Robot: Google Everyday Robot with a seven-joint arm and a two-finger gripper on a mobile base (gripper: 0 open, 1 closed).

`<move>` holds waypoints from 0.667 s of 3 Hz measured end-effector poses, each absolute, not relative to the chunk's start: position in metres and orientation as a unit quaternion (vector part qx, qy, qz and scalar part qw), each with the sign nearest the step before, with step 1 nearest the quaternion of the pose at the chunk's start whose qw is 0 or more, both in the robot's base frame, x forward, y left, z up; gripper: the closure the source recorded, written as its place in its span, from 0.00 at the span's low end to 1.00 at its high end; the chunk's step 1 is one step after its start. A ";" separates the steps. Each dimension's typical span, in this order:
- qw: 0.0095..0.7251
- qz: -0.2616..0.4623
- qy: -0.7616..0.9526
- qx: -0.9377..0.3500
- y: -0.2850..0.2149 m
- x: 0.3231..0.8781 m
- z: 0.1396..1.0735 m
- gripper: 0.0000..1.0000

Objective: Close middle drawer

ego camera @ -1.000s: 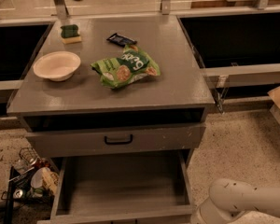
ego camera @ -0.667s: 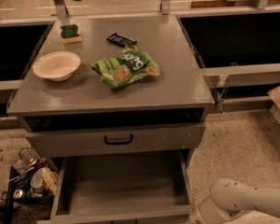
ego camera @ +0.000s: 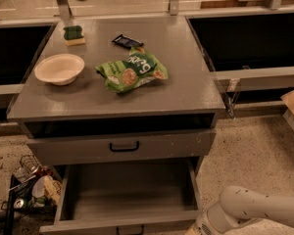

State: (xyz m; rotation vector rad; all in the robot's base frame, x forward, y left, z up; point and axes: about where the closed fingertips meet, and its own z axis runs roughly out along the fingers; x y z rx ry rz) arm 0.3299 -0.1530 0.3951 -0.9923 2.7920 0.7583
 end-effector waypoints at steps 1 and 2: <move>0.044 0.248 0.912 -0.323 -0.152 0.333 0.395 1.00; 0.047 0.248 0.912 -0.324 -0.149 0.338 0.397 1.00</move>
Offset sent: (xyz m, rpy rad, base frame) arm 0.0549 0.0201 0.0151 0.0149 -0.0497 -0.0128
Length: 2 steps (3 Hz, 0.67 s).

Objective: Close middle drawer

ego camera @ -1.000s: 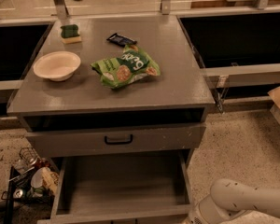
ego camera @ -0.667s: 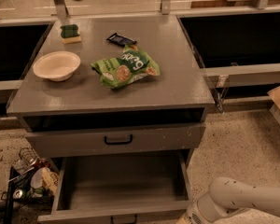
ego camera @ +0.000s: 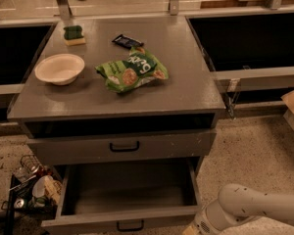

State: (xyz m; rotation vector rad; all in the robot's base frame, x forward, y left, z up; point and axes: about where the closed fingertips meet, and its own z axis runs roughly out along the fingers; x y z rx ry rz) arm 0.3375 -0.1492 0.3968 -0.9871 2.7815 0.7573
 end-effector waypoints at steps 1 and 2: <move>0.059 0.244 0.911 -0.328 -0.137 0.358 0.406 1.00; 0.059 0.244 0.911 -0.328 -0.137 0.358 0.406 1.00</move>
Offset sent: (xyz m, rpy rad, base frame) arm 0.0675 0.0343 0.0408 -0.0103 -0.1217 0.0215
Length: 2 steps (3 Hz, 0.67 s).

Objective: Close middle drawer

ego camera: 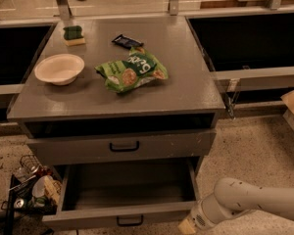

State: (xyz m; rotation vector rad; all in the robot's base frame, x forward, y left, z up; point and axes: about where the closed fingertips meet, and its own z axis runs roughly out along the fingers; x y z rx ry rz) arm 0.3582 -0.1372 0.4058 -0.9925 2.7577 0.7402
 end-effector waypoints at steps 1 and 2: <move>0.061 0.249 0.915 -0.311 -0.136 0.367 0.398 1.00; 0.068 0.249 0.916 -0.306 -0.135 0.373 0.397 1.00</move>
Offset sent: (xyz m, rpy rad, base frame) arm 0.0615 0.0037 -0.0103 0.0396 -0.0622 -0.1334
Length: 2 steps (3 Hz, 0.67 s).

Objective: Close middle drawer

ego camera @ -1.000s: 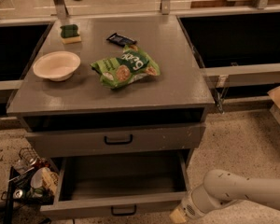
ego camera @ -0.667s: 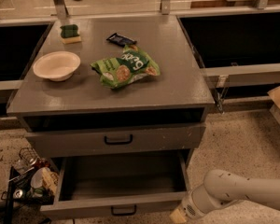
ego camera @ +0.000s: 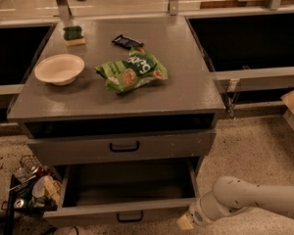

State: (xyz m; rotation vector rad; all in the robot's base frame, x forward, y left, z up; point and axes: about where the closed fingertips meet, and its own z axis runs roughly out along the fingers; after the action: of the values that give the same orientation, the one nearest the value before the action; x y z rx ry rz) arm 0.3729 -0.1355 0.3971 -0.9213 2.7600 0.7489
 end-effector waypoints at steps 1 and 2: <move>0.084 0.244 0.918 -0.301 -0.134 0.389 0.400 1.00; 0.105 0.238 0.918 -0.299 -0.132 0.410 0.407 1.00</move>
Offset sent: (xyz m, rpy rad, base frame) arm 0.0730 0.0058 0.0248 0.0032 -0.1404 -0.0632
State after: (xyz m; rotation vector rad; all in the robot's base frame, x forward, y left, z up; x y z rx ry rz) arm 0.4099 -0.1316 0.4074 -0.8806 2.7069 0.7016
